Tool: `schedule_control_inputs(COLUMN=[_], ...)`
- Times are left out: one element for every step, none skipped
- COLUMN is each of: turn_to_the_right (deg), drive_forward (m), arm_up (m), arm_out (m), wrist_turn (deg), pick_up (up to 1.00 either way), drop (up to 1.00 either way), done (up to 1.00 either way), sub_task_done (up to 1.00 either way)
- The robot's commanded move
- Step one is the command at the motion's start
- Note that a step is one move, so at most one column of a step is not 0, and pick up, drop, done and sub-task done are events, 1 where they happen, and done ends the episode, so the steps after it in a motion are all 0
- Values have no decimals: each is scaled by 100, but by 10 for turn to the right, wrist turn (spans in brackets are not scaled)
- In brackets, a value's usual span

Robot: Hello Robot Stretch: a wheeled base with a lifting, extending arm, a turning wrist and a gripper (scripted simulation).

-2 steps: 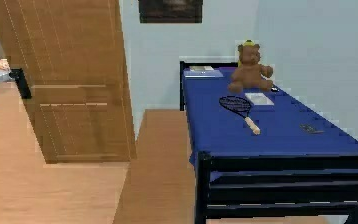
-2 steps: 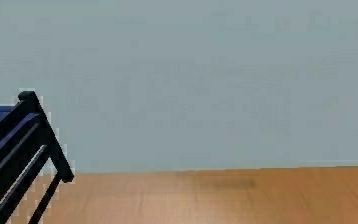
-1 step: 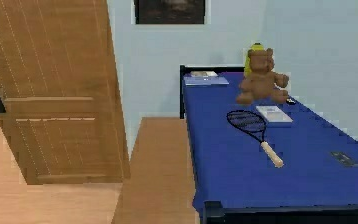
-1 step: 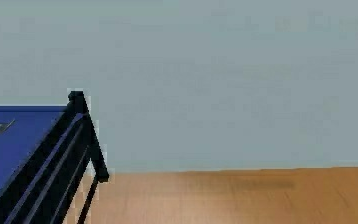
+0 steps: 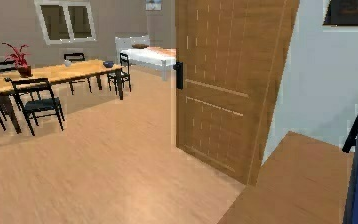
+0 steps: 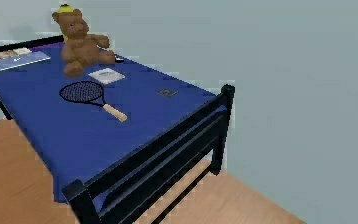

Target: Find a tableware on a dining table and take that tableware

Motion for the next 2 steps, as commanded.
schedule_control_inputs(turn_to_the_right=[-120,-30], drive_forward=[0,0], arm_up=[0,0], arm_out=[0,0], wrist_turn=[0,0], pick_up=[0,0], drop=[0,0], done=[0,0], sub_task_done=[0,0])
